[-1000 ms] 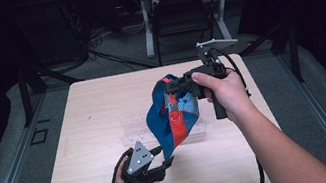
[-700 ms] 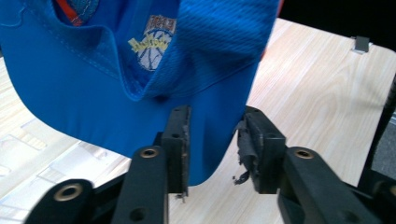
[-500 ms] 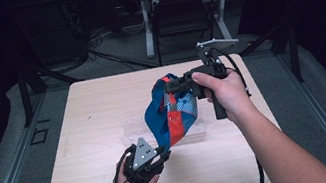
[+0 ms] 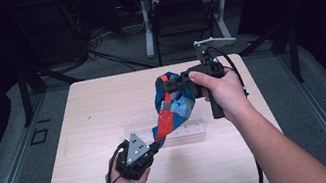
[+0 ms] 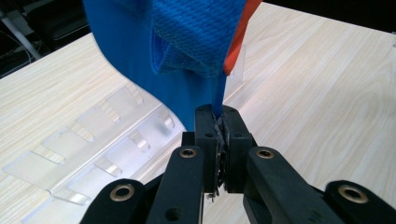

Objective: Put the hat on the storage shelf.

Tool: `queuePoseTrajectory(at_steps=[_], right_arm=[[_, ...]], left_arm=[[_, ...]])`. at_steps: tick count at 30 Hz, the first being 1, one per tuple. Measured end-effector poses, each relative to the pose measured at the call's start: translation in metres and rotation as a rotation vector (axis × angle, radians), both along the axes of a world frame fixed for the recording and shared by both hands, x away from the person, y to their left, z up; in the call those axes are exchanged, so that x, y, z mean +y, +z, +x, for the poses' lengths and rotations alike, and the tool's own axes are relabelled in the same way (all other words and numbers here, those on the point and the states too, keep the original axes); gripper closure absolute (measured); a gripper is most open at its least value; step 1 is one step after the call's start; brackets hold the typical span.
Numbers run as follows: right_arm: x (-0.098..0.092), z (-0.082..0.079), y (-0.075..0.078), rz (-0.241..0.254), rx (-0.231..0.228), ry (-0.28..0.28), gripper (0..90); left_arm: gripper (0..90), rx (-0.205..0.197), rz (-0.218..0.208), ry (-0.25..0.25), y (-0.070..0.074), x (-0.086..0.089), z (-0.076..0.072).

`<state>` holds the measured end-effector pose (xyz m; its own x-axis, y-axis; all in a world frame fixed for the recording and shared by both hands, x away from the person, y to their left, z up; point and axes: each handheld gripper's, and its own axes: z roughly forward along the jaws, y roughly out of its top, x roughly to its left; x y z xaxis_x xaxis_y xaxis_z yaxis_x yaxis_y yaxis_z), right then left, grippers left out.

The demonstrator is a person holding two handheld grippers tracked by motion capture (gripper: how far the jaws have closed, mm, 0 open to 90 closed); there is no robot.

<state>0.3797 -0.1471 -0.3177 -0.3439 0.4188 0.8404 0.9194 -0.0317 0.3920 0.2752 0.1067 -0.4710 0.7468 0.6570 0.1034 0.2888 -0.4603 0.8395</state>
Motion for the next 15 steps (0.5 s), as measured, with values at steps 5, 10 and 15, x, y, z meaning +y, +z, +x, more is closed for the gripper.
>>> queuePoseTrajectory(at_steps=[5,10,15], right_arm=[[0.002,0.002,-0.001,0.003,0.003,-0.004,78.1],[0.003,0.005,-0.004,-0.006,0.003,-0.005,78.1],[0.004,0.008,-0.006,-0.014,0.005,-0.007,78.1]], left_arm=[[88.5,-0.011,-0.007,0.012,-0.001,0.002,0.006],[88.6,-0.020,0.004,0.023,-0.004,0.003,0.012],[88.6,-0.023,-0.007,0.024,-0.008,0.001,0.016]])
